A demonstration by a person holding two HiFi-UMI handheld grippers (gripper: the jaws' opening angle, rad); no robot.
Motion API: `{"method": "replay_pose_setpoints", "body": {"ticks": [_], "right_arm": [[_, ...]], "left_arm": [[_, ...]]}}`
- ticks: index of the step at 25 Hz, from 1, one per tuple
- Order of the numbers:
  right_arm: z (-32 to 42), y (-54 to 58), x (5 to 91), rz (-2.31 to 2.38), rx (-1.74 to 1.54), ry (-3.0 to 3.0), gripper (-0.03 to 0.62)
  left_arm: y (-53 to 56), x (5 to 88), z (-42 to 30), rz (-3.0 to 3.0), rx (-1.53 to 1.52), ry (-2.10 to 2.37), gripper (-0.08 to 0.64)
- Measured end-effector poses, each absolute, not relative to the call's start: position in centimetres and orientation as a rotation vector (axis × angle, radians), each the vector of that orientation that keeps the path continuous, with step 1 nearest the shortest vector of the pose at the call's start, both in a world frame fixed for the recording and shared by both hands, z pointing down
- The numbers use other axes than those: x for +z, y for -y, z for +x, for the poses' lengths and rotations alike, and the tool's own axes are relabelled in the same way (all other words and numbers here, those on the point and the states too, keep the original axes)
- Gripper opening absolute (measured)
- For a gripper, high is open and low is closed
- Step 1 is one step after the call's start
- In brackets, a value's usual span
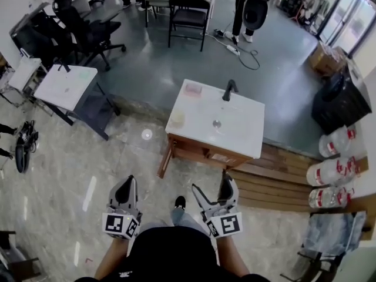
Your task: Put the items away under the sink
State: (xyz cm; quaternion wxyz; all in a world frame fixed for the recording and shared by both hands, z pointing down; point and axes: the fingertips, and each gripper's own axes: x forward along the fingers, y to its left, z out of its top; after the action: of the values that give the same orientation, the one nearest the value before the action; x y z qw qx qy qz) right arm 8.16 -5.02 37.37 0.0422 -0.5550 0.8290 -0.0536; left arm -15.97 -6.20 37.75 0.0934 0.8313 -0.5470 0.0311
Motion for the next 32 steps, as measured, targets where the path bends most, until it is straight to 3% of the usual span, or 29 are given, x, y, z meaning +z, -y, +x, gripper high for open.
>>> {"method": "replay_pose_setpoints", "body": {"ticks": [8,32], "right_arm": [[6.2,11.2,41.7,-1.701,-0.263,-2.574,0.439],[-4.4,28.9,66.5,-1.913,-0.542,-2.678,0.422]], "left_arm": [[11.9,41.9,-16.0,2.469,0.194,1.584,0.008],[28.3,62.5,-17.5,2.374,0.269,1.472,0.008]]}}
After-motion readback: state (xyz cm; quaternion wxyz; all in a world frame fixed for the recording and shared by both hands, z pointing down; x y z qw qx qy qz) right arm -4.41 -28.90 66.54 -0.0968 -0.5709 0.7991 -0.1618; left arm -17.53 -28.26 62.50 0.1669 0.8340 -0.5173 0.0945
